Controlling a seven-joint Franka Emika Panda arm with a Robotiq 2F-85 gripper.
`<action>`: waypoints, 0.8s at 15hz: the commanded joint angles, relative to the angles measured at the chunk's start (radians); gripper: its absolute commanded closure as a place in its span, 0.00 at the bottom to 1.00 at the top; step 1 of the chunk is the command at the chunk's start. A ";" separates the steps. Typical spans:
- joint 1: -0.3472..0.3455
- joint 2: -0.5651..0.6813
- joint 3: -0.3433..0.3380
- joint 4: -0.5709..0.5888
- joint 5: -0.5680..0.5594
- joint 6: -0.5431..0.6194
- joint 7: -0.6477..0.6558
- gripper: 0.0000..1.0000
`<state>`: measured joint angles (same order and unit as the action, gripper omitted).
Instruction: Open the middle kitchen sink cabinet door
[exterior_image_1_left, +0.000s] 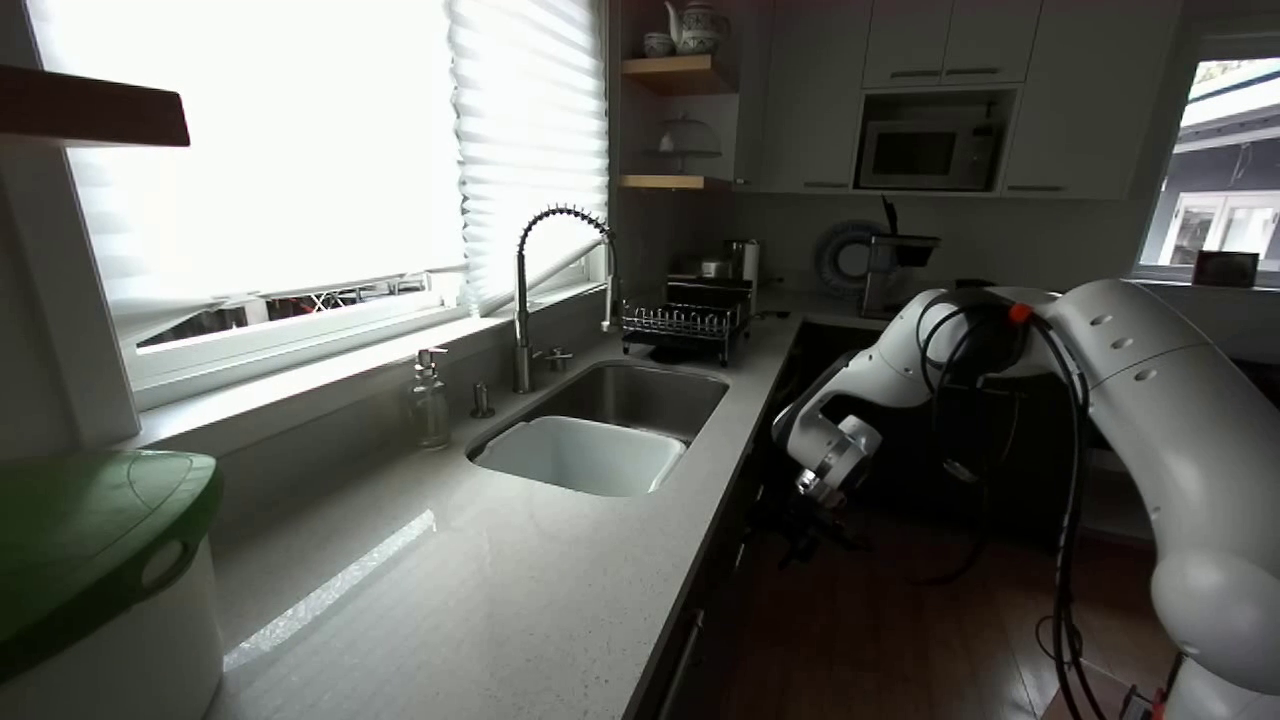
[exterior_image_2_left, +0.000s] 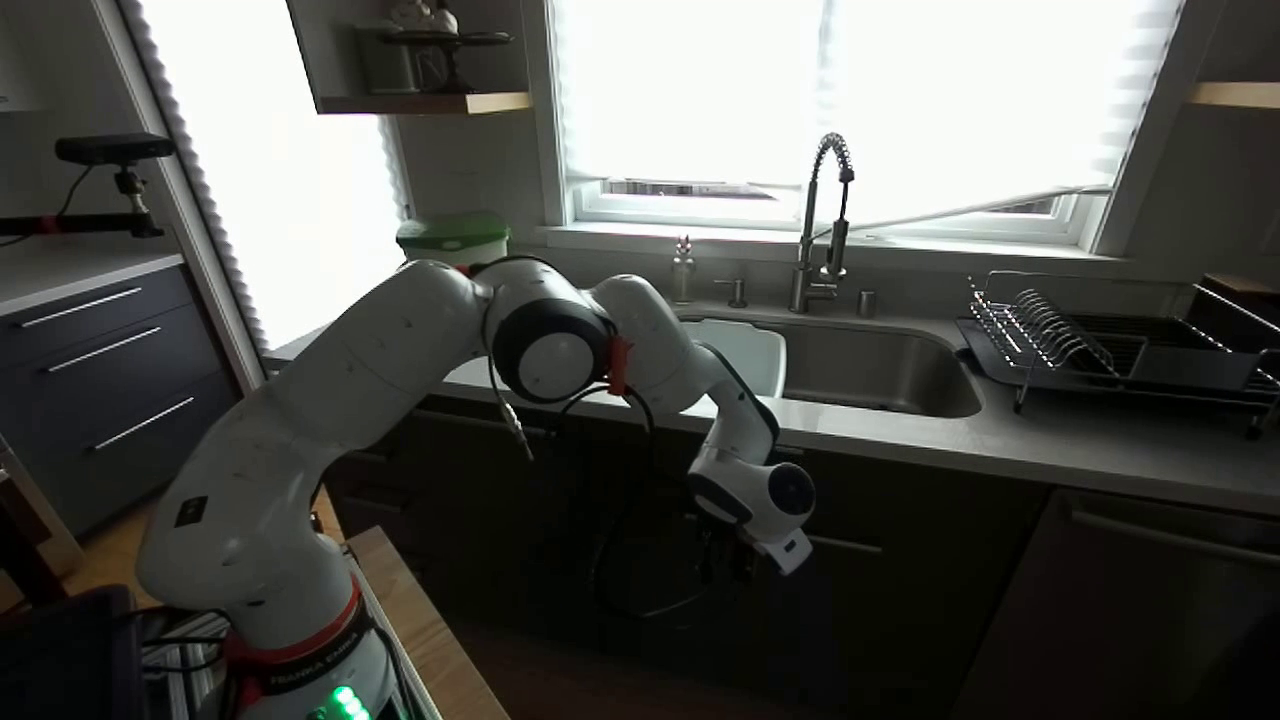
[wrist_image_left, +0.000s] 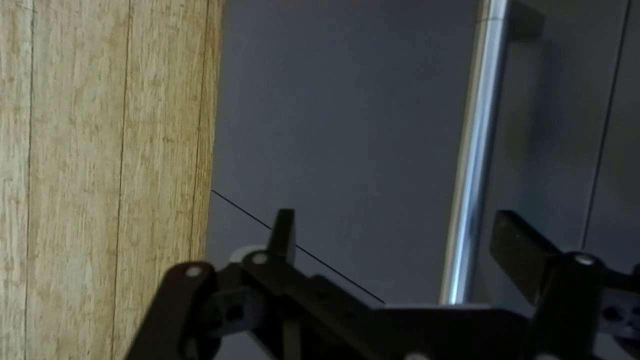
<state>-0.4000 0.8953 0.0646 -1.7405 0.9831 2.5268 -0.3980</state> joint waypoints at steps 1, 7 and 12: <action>-0.028 0.085 0.026 0.089 0.075 -0.002 -0.037 0.00; 0.013 0.117 -0.022 0.114 0.082 -0.020 0.015 0.00; 0.076 0.087 -0.123 0.066 -0.032 -0.046 0.158 0.00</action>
<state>-0.3716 0.9890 0.0281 -1.6384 1.0399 2.5090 -0.3451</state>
